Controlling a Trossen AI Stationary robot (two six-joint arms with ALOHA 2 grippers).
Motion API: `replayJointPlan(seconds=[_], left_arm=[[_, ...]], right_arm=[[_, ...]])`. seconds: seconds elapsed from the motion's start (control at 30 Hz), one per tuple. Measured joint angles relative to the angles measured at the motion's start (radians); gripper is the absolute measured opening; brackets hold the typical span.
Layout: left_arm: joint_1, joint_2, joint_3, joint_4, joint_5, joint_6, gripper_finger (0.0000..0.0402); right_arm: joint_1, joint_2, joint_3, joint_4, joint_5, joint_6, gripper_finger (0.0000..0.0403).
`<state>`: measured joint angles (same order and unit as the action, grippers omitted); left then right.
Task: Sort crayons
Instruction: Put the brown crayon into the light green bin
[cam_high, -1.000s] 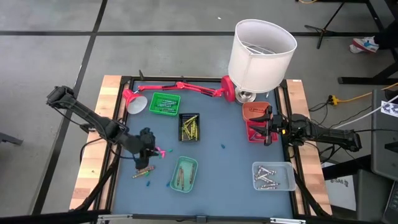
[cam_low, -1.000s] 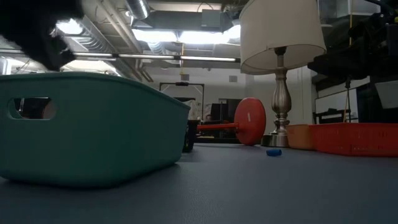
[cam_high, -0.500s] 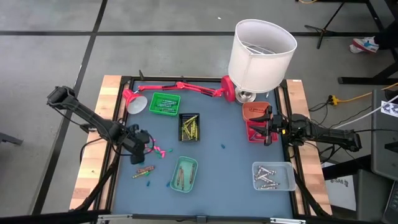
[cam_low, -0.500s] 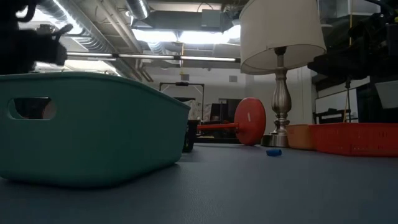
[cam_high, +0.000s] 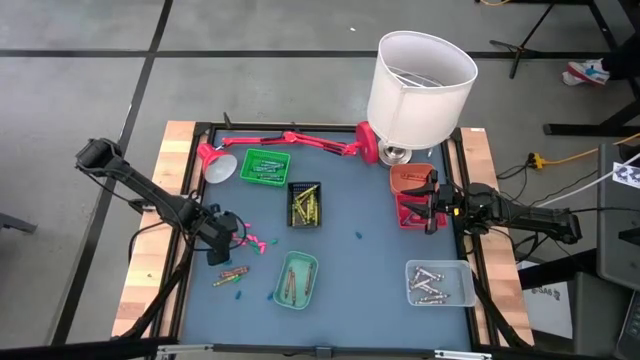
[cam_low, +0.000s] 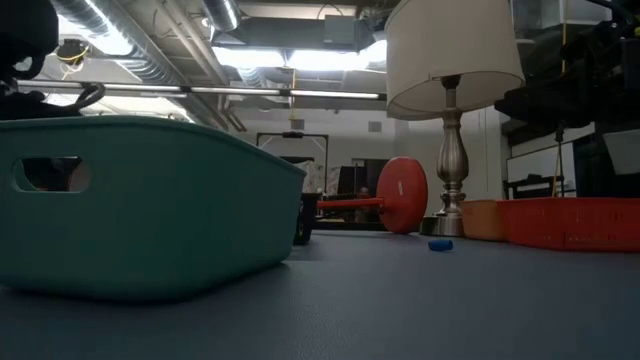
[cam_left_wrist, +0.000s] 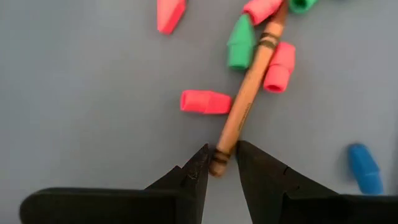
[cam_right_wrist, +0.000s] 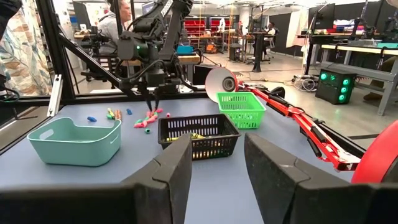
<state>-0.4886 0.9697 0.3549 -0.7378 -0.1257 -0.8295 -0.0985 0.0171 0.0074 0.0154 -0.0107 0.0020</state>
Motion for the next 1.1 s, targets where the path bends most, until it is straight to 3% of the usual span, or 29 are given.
replayJointPlan(seconds=[0.6,0.9,1.1], left_arm=[[0.0,-0.001,-0.032,0.038,-0.008,0.001,0.0078],[0.0,-0.001,-0.033,0.043,-0.011,0.001,0.0026],[0.0,-0.003,-0.03,0.042,-0.011,0.001,0.0018]], right_arm=[[0.0,0.0,0.0,0.0,0.0,0.0,0.0147],[0.0,0.0,0.0,0.0,0.0,0.0,0.0147],[0.0,0.0,0.0,0.0,0.0,0.0,0.0147]])
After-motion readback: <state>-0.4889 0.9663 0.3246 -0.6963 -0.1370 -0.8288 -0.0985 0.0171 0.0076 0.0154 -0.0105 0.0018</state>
